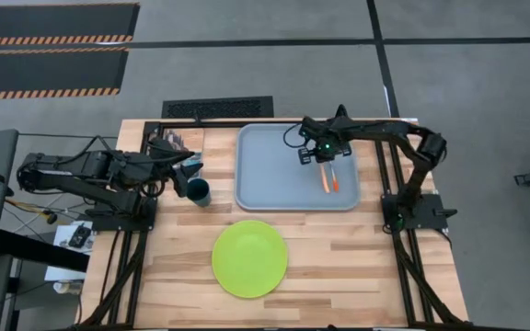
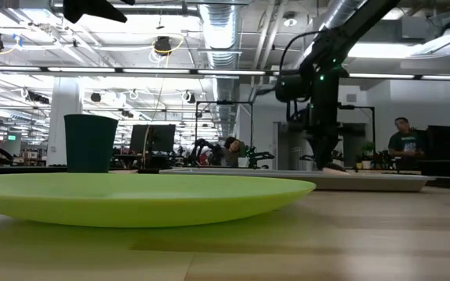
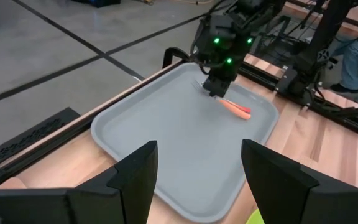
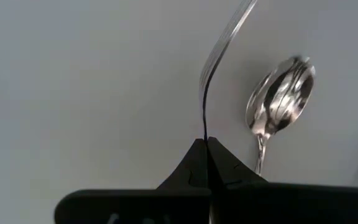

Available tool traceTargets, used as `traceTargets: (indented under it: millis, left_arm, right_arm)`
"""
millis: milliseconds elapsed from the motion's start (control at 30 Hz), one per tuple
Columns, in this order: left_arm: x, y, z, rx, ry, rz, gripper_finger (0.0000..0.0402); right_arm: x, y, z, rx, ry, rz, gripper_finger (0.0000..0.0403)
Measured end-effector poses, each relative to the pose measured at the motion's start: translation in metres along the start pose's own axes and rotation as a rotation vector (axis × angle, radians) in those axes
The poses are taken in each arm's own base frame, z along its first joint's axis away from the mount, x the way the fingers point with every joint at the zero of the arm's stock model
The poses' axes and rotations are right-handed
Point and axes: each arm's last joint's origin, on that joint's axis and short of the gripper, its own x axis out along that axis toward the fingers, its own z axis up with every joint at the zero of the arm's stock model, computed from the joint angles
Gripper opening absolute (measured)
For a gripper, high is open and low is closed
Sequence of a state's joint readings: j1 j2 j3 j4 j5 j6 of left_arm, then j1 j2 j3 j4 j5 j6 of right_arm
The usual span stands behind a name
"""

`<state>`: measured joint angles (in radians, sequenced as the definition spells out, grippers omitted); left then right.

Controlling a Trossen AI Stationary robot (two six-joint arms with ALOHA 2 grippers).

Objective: Pick and place plate/cup/fork/spoon on tray
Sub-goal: Put the light orange fork on the gray tray to the left of the spoon

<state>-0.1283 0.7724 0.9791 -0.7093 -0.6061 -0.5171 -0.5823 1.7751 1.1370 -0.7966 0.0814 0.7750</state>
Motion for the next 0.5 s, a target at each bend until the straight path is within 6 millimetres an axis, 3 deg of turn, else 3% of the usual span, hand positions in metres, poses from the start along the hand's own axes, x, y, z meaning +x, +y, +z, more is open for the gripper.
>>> traceTargets:
  millis: [333,500]
  left_arm:
    - [0.0001,0.0002,-0.0004,0.002,0.004,0.002,0.0217]
    - [0.0001,0.0002,-0.0004,-0.005,0.004,0.002,0.0217]
  right_arm:
    - [0.0087,0.0023,-0.0008,-0.026,0.016,-0.032,0.0006]
    - [0.0086,0.0028,0.0005,-0.045,0.002,-0.026,0.0045]
